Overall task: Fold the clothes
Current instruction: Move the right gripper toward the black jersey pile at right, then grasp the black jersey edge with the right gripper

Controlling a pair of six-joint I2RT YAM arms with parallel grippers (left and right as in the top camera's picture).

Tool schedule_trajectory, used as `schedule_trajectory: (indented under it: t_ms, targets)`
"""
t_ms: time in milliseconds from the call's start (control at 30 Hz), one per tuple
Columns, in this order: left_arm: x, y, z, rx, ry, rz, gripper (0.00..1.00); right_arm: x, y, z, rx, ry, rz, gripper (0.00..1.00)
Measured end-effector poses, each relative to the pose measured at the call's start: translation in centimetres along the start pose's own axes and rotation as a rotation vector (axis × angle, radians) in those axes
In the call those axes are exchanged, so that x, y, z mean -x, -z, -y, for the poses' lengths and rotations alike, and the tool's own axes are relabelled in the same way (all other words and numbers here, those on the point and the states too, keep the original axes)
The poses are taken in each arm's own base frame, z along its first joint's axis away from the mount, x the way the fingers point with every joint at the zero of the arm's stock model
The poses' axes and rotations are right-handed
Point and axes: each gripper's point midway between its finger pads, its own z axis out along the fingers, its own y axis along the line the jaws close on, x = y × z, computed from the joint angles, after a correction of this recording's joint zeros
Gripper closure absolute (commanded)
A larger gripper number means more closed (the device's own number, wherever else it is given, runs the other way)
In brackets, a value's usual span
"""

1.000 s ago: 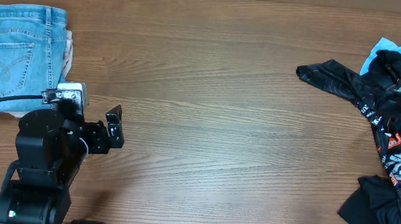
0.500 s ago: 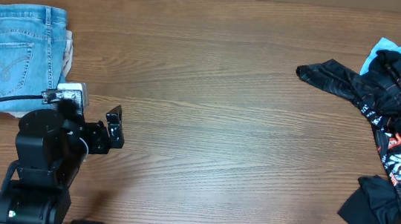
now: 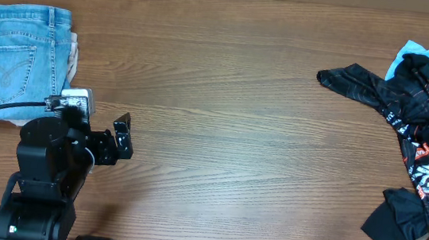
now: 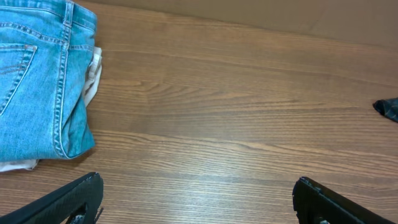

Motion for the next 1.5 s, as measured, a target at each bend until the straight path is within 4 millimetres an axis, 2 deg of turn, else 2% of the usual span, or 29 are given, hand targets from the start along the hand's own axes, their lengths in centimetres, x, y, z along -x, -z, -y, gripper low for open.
schedule_trajectory:
  t_ms: [100, 200, 300, 400, 500, 533, 733, 867, 933, 1000, 1033, 1133, 1233, 1300, 1333, 1433, 1500]
  targets:
    - [0.0, 0.0, 0.0, 0.0, 0.0, 0.0, 0.0, -0.9, -0.9, 0.1, -0.003, 0.025, -0.025, 0.08]
    - [0.0, 0.0, 0.0, 0.0, 0.0, 0.0, 0.0, -2.0, -2.0, 0.2, -0.01, 0.043, -0.048, 0.14]
    - [0.0, 0.0, 0.1, -0.006, 0.002, -0.001, 0.0, -2.1, -2.4, 0.3, -0.012, 0.061, -0.043, 0.44]
    - [0.0, 0.0, 0.2, -0.011, 0.005, -0.002, 0.0, -1.7, -2.4, 0.5, -0.025, 0.056, -0.033, 0.57]
    - [0.0, 0.0, 0.2, -0.014, 0.005, -0.003, 0.0, -1.0, -2.3, 0.9, -0.05, 0.023, -0.028, 0.89]
    - [0.0, 0.0, 0.2, -0.014, 0.005, -0.003, 0.0, -0.7, -2.2, 1.1, -0.058, 0.015, -0.026, 0.96]
    - [0.0, 0.0, 0.2, -0.014, 0.005, -0.002, 0.0, 1.5, -0.8, 1.3, -0.072, -0.056, -0.013, 0.96]
    - [0.0, 0.0, 0.3, -0.014, 0.005, -0.001, 0.0, 4.3, 1.9, -0.2, -0.024, -0.057, 0.044, 0.96]
    - [0.0, 0.0, 0.3, -0.015, 0.005, -0.001, 0.0, 5.7, 3.7, -1.9, 0.022, -0.044, 0.072, 0.96]
    - [0.0, 0.0, 0.2, -0.014, 0.004, 0.001, 0.0, 6.8, 5.9, -4.8, 0.087, -0.015, 0.086, 0.96]
    - [0.1, 0.0, 0.2, -0.014, 0.004, 0.002, 0.0, 7.1, 6.9, -6.4, 0.122, 0.004, 0.088, 0.96]
    - [0.1, 0.0, 0.2, -0.011, 0.005, 0.003, 0.0, 6.7, 9.5, -12.1, 0.232, 0.072, 0.059, 0.84]
    - [0.1, 0.0, 0.2, -0.011, 0.005, 0.004, 0.0, 4.5, 11.4, -17.8, 0.339, 0.16, -0.014, 0.85]
    - [0.1, 0.0, 0.2, -0.011, 0.004, 0.004, 0.0, 1.9, 12.6, -21.5, 0.403, 0.226, -0.092, 0.87]
    - [0.1, 0.0, 0.2, -0.011, 0.004, 0.005, 0.0, 0.5, 13.4, -23.3, 0.436, 0.261, -0.131, 0.91]
    - [0.2, 0.0, 0.2, -0.012, 0.004, 0.006, 0.0, -2.9, 15.5, -27.4, 0.507, 0.348, -0.216, 0.96]
    - [0.2, 0.0, 0.2, -0.012, 0.004, 0.006, 0.0, -4.8, 16.9, -29.7, 0.548, 0.404, -0.254, 0.96]
